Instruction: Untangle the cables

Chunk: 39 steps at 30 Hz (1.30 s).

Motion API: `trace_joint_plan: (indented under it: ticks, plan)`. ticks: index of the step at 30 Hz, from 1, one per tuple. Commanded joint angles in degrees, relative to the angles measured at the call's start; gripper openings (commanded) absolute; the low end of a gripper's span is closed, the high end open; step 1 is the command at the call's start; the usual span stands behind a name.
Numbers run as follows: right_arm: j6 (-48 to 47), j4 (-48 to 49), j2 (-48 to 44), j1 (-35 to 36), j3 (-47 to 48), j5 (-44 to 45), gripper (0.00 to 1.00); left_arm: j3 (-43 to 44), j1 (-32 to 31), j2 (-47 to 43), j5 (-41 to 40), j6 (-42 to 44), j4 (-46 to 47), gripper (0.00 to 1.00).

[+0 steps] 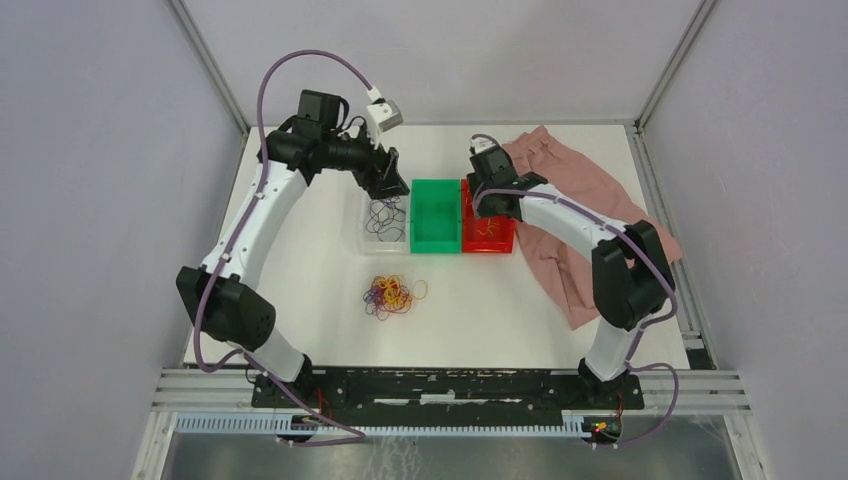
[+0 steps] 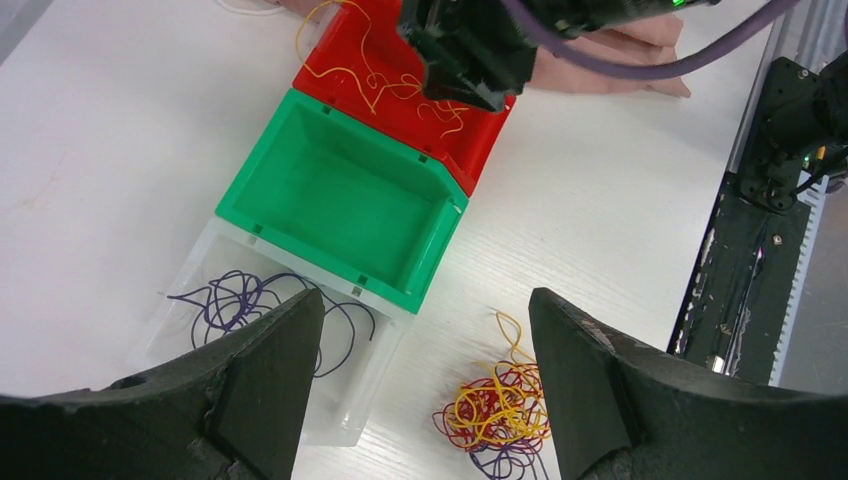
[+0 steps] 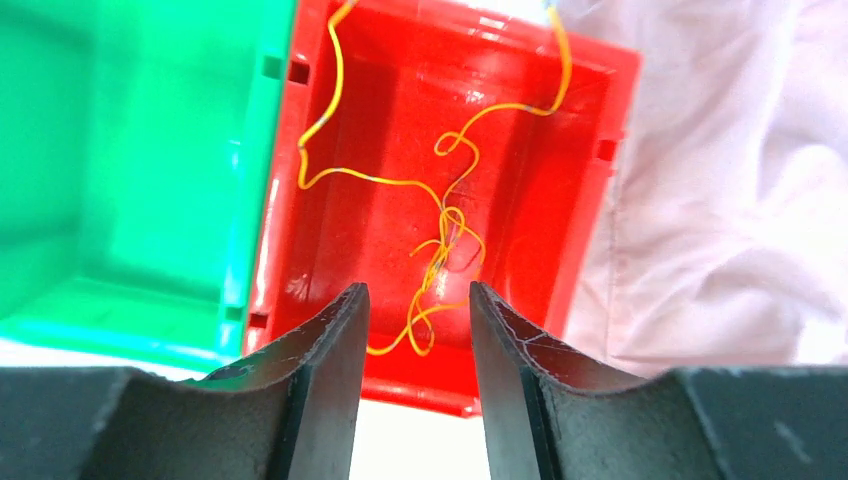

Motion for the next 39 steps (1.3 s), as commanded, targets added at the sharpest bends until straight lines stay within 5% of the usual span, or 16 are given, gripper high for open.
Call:
trace_joint_plan:
  ticks: [1, 12, 20, 31, 39]
  plan:
    - [-0.6, -1.3, -7.3, -0.4, 3.1, -0.2, 0.5, 0.8, 1.0, -2.4, 2.5, 2.5, 0.9, 0.82]
    - [2.9, 2.7, -0.6, -1.0, 11.0, -5.1, 0.59, -0.1, 2.1, -3.5, 3.3, 3.1, 0.7, 0.82]
    - [5.4, 2.9, 10.5, -1.7, 18.9, -4.2, 0.46, -1.2, 2.3, -4.3, 3.3, 3.4, 0.6, 0.81]
    - [7.8, 6.4, 7.0, -3.2, 11.8, -2.8, 0.12, -2.6, 2.6, -4.5, 3.6, 3.3, 1.4, 0.81]
    - [9.6, 9.1, 4.3, -3.7, 7.1, -6.1, 0.16, -2.9, 2.6, -4.8, 3.6, 3.2, 1.6, 0.81]
